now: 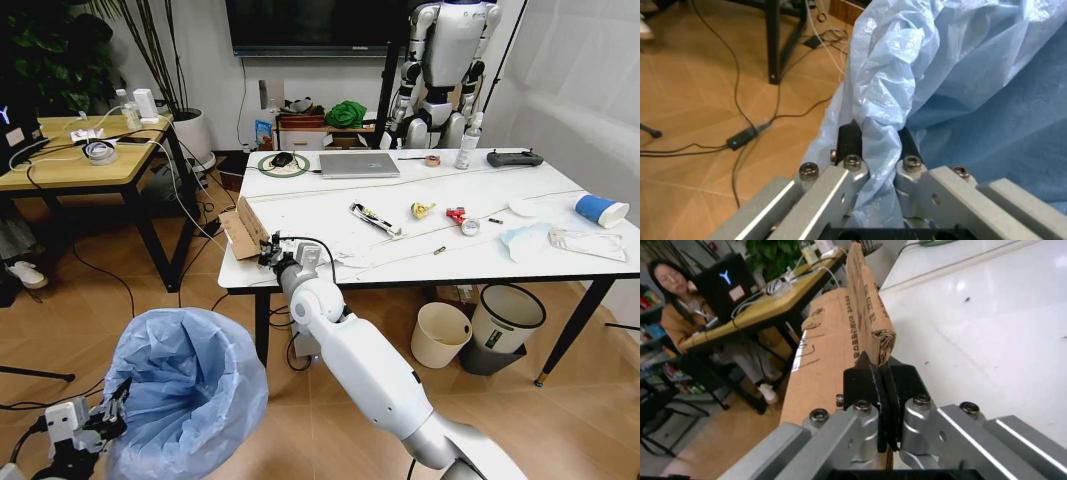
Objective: Pick up the trash bin and place the trash from the table into it.
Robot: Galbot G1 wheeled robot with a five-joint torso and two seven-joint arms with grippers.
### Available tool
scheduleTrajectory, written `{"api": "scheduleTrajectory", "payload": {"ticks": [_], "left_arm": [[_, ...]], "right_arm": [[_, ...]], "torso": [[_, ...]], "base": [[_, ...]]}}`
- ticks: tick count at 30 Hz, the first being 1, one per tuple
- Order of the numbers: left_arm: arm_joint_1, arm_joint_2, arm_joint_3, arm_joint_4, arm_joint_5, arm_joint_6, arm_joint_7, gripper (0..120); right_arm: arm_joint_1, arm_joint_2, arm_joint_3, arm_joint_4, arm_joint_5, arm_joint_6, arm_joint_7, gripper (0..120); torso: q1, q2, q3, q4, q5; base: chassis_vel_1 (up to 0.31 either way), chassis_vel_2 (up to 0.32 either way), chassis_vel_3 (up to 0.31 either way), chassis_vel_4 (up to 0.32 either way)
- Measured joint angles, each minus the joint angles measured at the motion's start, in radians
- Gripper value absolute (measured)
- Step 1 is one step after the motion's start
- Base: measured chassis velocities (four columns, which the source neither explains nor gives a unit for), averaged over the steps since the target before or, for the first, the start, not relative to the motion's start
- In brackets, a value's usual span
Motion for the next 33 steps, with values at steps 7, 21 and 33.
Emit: {"api": "scheduleTrajectory", "payload": {"ticks": [7,21,33], "left_arm": [[0.003,0.048,0.059,-0.035,-0.077,0.037,-0.027,0],[-0.017,0.08,0.099,-0.079,-0.202,0.123,-0.15,0],[0.046,0.048,0.117,-0.137,-0.238,0.199,-0.343,0]], "right_arm": [[-0.056,-0.204,0.006,0.222,0.14,0.066,-0.048,0],[-0.202,-0.523,-0.095,0.641,0.269,0.193,-0.276,0],[-0.277,-0.564,-0.299,0.702,0.196,0.224,-0.336,0]], "torso": [[0.0,0.0,0.0,-0.0012,0.0],[0.0,0.0,0.0,-0.0004,-0.0001],[0.0,0.0,0.0,-0.0005,-0.0001]], "base": [[0.0,0.0,0.0,0.0],[0.0,0.0,0.0,0.0],[0.0,0.0,0.0,0.0]]}}
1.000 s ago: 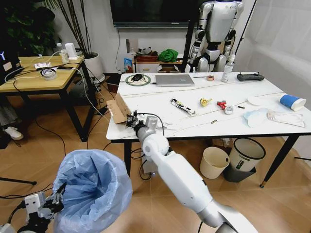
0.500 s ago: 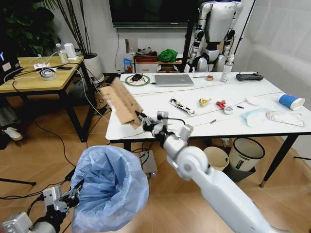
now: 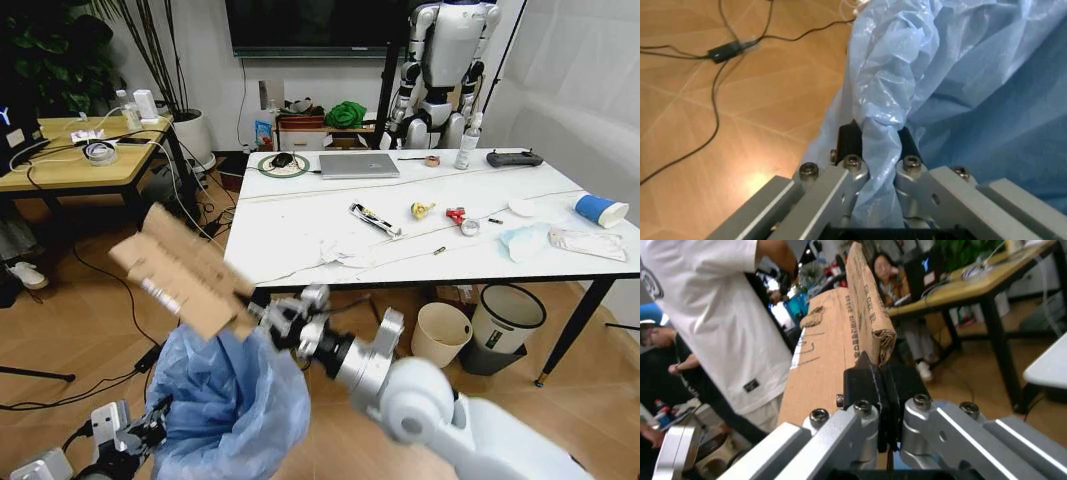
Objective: Pick up the trash bin and place the trash from the table into it.
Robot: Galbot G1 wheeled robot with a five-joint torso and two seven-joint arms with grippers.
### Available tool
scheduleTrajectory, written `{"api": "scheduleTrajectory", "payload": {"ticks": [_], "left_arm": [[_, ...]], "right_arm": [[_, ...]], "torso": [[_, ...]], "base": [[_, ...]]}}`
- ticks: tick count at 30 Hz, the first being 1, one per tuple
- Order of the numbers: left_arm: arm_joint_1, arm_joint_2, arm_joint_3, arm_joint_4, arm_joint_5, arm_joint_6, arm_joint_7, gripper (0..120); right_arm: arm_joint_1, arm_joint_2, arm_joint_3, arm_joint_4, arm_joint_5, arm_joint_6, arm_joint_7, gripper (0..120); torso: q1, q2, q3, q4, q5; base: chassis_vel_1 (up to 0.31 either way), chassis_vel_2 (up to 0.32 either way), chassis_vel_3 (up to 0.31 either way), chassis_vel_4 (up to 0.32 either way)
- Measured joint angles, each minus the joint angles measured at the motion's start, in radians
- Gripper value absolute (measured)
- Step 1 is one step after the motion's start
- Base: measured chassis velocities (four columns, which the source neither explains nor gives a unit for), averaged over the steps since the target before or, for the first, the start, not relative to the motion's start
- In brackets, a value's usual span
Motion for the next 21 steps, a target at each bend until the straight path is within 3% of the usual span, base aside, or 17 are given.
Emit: {"api": "scheduleTrajectory", "payload": {"ticks": [12,21], "left_arm": [[0.012,-0.006,-0.016,-0.025,0.003,-0.001,0.019,0],[0.006,0.033,-0.034,-0.03,-0.028,0.001,0.013,0]], "right_arm": [[-0.041,0.125,-0.088,-0.09,-0.069,0.006,0.0,0],[-0.052,0.094,-0.046,-0.089,-0.079,0.01,0.0,0]], "torso": [[0.0,0.0,0.0,0.0001,-0.0001],[0.0,0.0,0.0,-0.0002,0.0]], "base": [[0.0,0.0,0.0,0.0],[0.0,0.0,0.0,0.0]]}}
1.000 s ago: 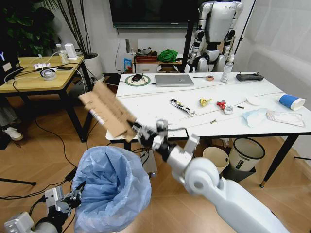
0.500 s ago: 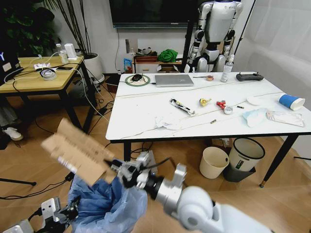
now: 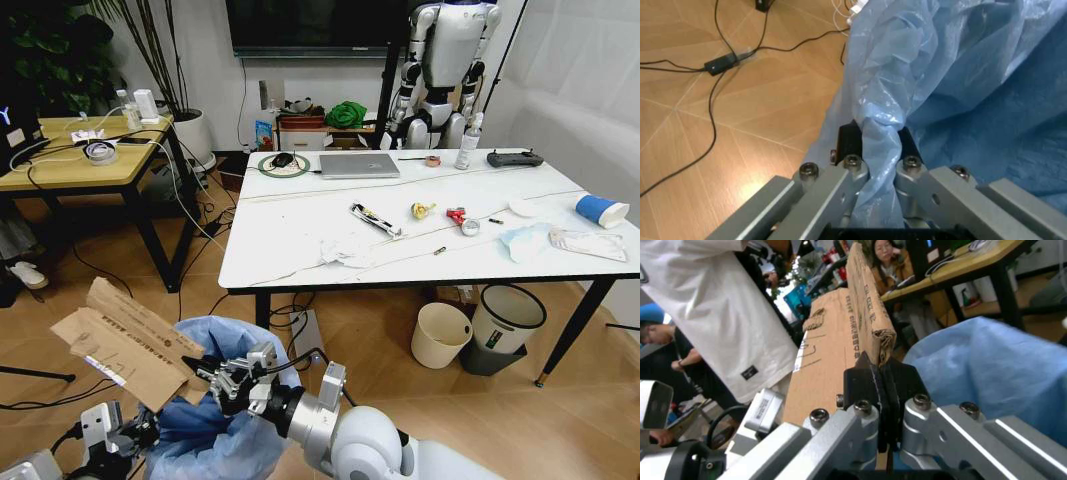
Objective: Pick up the trash bin and place the trash from the table into it.
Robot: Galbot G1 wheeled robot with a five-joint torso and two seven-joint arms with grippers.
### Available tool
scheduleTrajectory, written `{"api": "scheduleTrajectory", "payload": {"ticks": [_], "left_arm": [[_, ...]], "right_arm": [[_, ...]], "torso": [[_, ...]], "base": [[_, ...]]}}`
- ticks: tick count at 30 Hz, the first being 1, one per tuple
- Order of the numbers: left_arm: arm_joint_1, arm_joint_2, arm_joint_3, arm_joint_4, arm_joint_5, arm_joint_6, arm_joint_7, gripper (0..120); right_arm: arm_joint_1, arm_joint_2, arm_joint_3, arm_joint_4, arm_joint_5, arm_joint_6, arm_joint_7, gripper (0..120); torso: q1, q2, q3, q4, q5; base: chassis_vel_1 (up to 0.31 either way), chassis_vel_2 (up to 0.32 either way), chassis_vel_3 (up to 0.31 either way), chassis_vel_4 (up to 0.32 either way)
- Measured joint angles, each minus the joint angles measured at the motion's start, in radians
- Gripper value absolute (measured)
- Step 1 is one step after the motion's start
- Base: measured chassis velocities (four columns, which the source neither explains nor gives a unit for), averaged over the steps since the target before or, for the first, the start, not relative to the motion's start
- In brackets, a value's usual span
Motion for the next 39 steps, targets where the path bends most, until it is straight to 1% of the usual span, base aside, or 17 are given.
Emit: {"api": "scheduleTrajectory", "payload": {"ticks": [5,10,14,21,29,32,33,34,35,39], "left_arm": [[-0.02,0.023,-0.011,0.016,-0.013,0.004,-0.005,0],[-0.035,0.04,-0.023,0.03,-0.018,0.007,-0.008,0],[-0.048,0.043,-0.022,0.042,-0.019,0.011,-0.01,0],[-0.049,0.044,-0.027,0.042,-0.026,0.014,-0.011,0],[-0.047,0.039,-0.03,0.036,-0.029,0.014,-0.011,0],[-0.047,0.037,-0.03,0.032,-0.031,0.014,-0.011,0],[-0.047,0.037,-0.03,0.029,-0.032,0.015,-0.011,0],[-0.047,0.036,-0.03,0.028,-0.032,0.015,-0.011,0],[-0.047,0.036,-0.03,0.028,-0.032,0.015,-0.011,0],[-0.046,0.034,-0.03,0.024,-0.032,0.017,-0.011,0]], "right_arm": [[-0.023,-0.044,0.043,0.022,-0.013,0.001,0.001,0],[-0.032,-0.054,0.057,0.047,-0.012,0.001,0.006,0],[-0.03,-0.061,0.049,0.058,-0.006,-0.001,0.013,0],[-0.031,-0.084,0.003,0.083,0.001,-0.005,0.025,0],[-0.035,-0.093,0.004,0.087,-0.002,-0.008,0.028,1],[-0.047,-0.1,0.011,0.088,-0.017,-0.009,0.03,12],[-0.052,-0.102,0.015,0.09,-0.023,-0.009,0.03,19],[-0.055,-0.104,0.018,0.091,-0.026,-0.009,0.03,22],[-0.055,-0.104,0.018,0.091,-0.026,-0.009,0.03,22],[-0.058,-0.109,0.027,0.099,-0.036,-0.009,0.032,37]], "torso": [[0.0,0.0,0.0,0.0001,-0.0002],[0.0,0.0,0.0,0.0002,-0.0001],[0.0,0.0,0.0,0.0003,-0.0002],[0.0,0.0,0.0,0.0003,-0.0001],[0.0,0.0,0.0,0.0003,-0.0001],[0.0,0.0,0.0,0.0002,-0.0001],[0.0,0.0,0.0,0.0002,-0.0001],[0.0,0.0,0.0,0.0002,-0.0001],[0.0,0.0,0.0,0.0002,-0.0001],[0.0,0.0,0.0,0.0002,-0.0001]], "base": [[0.0,0.0,0.0,0.0],[0.0,0.0,0.0,0.0],[0.0,0.0,0.0,0.0],[0.0,0.0,0.0,0.0],[0.0,0.0,0.0,0.0],[0.0,0.0,0.0,0.0],[0.0,0.0,0.0,0.0],[0.0,0.0,0.0,0.0],[0.0,0.0,0.0,0.0],[0.0,0.0,0.0,0.0]]}}
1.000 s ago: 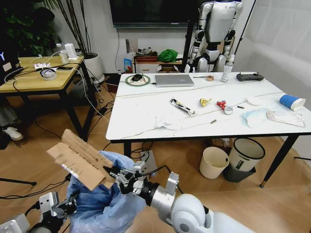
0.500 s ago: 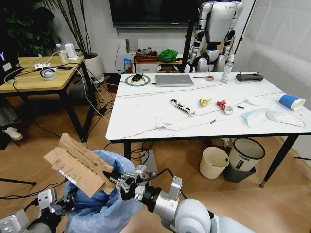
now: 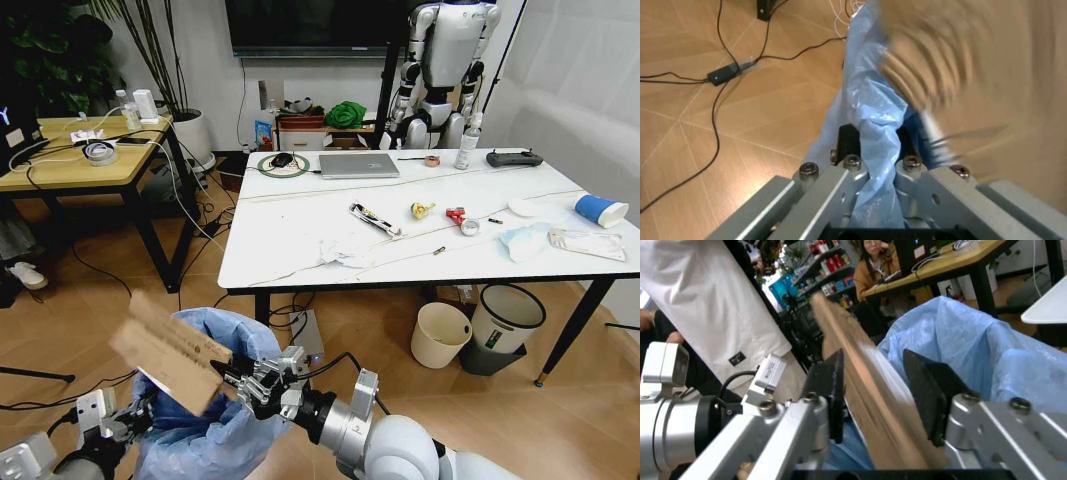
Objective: Pick up the trash bin and place the trash from the table into it.
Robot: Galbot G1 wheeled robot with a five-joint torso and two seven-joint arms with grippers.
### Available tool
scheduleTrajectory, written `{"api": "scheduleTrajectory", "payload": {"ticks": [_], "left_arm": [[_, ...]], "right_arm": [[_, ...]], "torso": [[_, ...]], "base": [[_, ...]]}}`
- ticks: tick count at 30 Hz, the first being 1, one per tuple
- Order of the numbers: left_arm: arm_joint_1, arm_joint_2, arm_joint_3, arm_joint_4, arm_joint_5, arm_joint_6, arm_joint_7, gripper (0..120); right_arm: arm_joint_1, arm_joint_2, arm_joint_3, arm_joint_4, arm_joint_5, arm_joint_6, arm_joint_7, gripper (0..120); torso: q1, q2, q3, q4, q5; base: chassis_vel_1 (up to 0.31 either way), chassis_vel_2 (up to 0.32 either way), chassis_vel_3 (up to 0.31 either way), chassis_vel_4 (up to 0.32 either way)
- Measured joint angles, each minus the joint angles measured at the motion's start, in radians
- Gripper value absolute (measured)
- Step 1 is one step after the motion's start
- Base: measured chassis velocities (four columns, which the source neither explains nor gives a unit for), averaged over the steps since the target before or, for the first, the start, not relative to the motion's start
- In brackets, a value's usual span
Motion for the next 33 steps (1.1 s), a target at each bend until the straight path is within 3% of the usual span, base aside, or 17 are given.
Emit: {"api": "scheduleTrajectory", "payload": {"ticks": [8,9,15,19,23,27,33], "left_arm": [[0.002,-0.008,0.005,-0.003,0.004,0.002,0.002,0],[0.002,-0.008,0.005,-0.003,0.004,0.002,0.002,0],[0.003,-0.028,0.017,-0.006,0.02,0.0,0.022,0],[-0.001,-0.045,0.029,0.005,0.043,-0.007,0.039,0],[-0.024,-0.059,0.039,0.03,0.072,-0.018,0.056,0],[-0.035,-0.059,0.044,0.035,0.076,-0.019,0.062,0],[-0.045,-0.051,0.046,0.041,0.075,-0.02,0.063,0]], "right_arm": [[0.0,0.002,0.027,0.006,-0.006,0.002,0.001,69],[0.0,0.002,0.027,0.006,-0.006,0.002,0.001,69],[0.025,0.05,0.135,-0.005,-0.007,0.004,0.062,94],[0.039,0.099,0.224,-0.044,-0.017,-0.033,0.145,100],[0.068,0.152,0.358,-0.178,-0.101,-0.074,0.2,100],[0.131,0.184,0.411,-0.294,-0.152,-0.098,0.224,100],[0.264,0.258,0.433,-0.438,-0.263,-0.222,0.287,100]], "torso": [[0.0,0.0,0.0,0.0,0.0],[0.0,0.0,0.0,0.0,0.0],[0.0,0.0,0.0,0.0,-0.0001],[0.0,0.0,0.0,0.0001,0.0],[0.0,0.0,0.0,0.0,-0.0001],[0.0,0.0,0.0,-0.0004,0.0001],[0.0,0.0,0.0,0.0003,-0.0003]], "base": [[0.0,0.0,0.0,0.0],[0.0,0.0,0.0,0.0],[0.0,0.0,0.0,0.0],[0.0,0.0,0.0,0.0],[0.0,0.0,0.0,0.0],[0.0,0.0,0.0,0.0],[0.0,0.0,0.0,0.0]]}}
